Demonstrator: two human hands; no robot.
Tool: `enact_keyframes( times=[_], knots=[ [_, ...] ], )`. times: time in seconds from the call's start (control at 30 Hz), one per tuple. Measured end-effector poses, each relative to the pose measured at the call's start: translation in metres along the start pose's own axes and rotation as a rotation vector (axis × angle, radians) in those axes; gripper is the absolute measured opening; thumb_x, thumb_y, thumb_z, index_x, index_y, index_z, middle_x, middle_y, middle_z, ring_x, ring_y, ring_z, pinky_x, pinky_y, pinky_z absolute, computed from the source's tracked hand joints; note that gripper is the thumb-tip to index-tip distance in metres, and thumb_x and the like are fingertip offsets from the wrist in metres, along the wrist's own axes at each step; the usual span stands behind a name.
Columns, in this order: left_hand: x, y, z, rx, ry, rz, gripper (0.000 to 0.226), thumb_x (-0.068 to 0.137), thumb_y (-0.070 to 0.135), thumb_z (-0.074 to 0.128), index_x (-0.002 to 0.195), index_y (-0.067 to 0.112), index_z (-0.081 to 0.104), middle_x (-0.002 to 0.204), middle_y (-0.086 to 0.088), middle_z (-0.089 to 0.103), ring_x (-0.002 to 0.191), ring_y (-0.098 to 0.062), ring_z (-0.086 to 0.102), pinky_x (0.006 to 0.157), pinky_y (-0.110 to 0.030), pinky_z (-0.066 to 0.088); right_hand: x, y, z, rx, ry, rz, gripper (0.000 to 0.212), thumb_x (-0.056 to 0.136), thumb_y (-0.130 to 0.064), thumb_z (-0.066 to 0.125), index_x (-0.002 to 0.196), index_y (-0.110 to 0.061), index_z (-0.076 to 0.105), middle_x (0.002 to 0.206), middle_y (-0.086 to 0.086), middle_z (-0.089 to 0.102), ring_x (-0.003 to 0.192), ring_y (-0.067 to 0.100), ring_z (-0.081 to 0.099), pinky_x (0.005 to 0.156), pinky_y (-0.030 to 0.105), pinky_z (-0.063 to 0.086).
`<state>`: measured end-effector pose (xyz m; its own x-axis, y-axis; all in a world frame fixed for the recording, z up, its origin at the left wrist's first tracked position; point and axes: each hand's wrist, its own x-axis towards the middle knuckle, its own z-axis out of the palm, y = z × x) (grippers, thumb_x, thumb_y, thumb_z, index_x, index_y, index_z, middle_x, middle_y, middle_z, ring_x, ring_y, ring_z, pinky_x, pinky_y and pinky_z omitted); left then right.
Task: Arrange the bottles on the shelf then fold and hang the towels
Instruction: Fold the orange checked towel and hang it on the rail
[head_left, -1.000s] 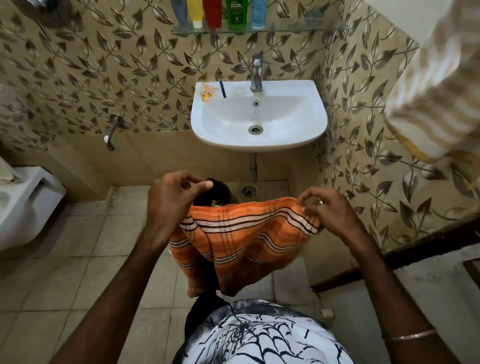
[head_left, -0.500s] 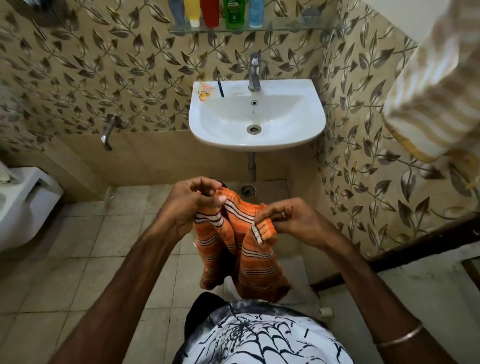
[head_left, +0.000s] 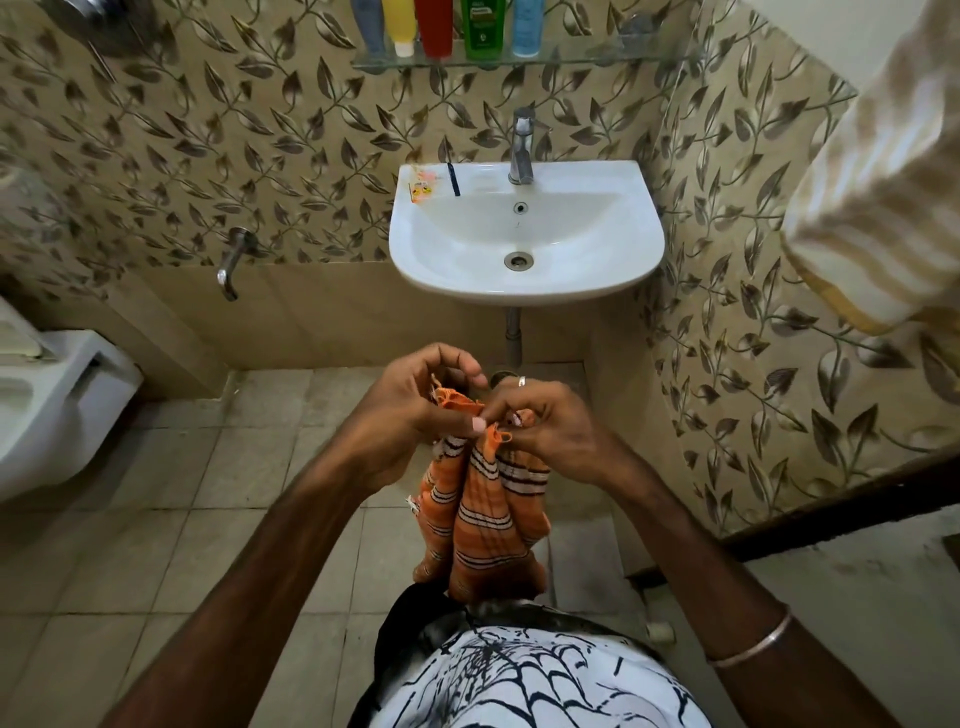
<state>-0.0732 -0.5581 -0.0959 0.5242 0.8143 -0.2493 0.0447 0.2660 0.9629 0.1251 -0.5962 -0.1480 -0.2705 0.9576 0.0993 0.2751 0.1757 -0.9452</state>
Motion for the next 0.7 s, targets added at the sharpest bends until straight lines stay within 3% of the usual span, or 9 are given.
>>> enact_keyframes(
  times=[0.1, 0.23, 0.37, 0.47, 0.57, 0.7],
  knots=[
    [-0.001, -0.005, -0.005, 0.129, 0.076, -0.057, 0.044, 0.067, -0.014, 0.077, 0.103, 0.011, 0.068, 0.101, -0.009, 0.072, 0.085, -0.017, 0.070, 0.066, -0.029, 0.055, -0.002, 0.001, -0.002, 0.011, 0.062, -0.035, 0.012, 0.081, -0.010, 0.080, 0.091, -0.017, 0.079, 0.087, -0.012, 0.069, 0.087, 0.009, 0.066, 0.077, 0.023, 0.049],
    [0.001, -0.015, -0.012, 0.271, 0.054, -0.175, 0.028, 0.072, 0.007, 0.081, 0.100, 0.008, 0.075, 0.094, -0.009, 0.077, 0.081, -0.017, 0.069, 0.071, -0.034, 0.051, -0.004, 0.003, -0.007, -0.022, 0.110, -0.035, 0.010, 0.081, -0.009, 0.079, 0.091, -0.014, 0.080, 0.084, -0.009, 0.070, 0.083, 0.009, 0.067, 0.076, 0.024, 0.051],
    [0.002, -0.016, -0.007, 0.248, 0.147, -0.069, 0.012, 0.080, 0.011, 0.077, 0.090, 0.007, 0.077, 0.089, -0.012, 0.077, 0.086, -0.025, 0.070, 0.082, -0.037, 0.052, -0.007, 0.007, -0.011, -0.047, 0.144, -0.039, 0.011, 0.081, -0.013, 0.080, 0.090, -0.019, 0.080, 0.095, -0.008, 0.069, 0.093, 0.014, 0.067, 0.082, 0.033, 0.055],
    [0.002, -0.013, 0.000, 0.210, 0.178, 0.012, 0.013, 0.083, 0.018, 0.075, 0.092, 0.009, 0.078, 0.091, -0.013, 0.077, 0.086, -0.028, 0.069, 0.086, -0.044, 0.053, -0.010, 0.007, -0.011, -0.132, 0.245, -0.095, 0.007, 0.079, -0.017, 0.079, 0.085, -0.020, 0.078, 0.110, -0.004, 0.059, 0.108, 0.017, 0.061, 0.087, 0.032, 0.055],
    [0.001, -0.009, 0.010, 0.180, 0.173, 0.036, 0.015, 0.089, 0.019, 0.070, 0.095, 0.008, 0.078, 0.091, -0.014, 0.077, 0.082, -0.023, 0.072, 0.084, -0.044, 0.056, -0.012, 0.001, -0.013, -0.153, 0.303, -0.131, 0.003, 0.080, -0.017, 0.072, 0.083, -0.018, 0.074, 0.099, 0.000, 0.062, 0.097, 0.018, 0.063, 0.081, 0.037, 0.055],
    [0.002, -0.005, 0.017, 0.213, 0.113, 0.060, 0.019, 0.091, 0.022, 0.067, 0.101, 0.010, 0.077, 0.095, -0.016, 0.076, 0.093, -0.040, 0.069, 0.090, -0.059, 0.052, -0.012, -0.005, -0.012, -0.051, 0.255, -0.073, 0.008, 0.087, -0.021, 0.069, 0.092, -0.018, 0.075, 0.089, -0.002, 0.074, 0.084, 0.018, 0.073, 0.074, 0.044, 0.061]
  ],
)
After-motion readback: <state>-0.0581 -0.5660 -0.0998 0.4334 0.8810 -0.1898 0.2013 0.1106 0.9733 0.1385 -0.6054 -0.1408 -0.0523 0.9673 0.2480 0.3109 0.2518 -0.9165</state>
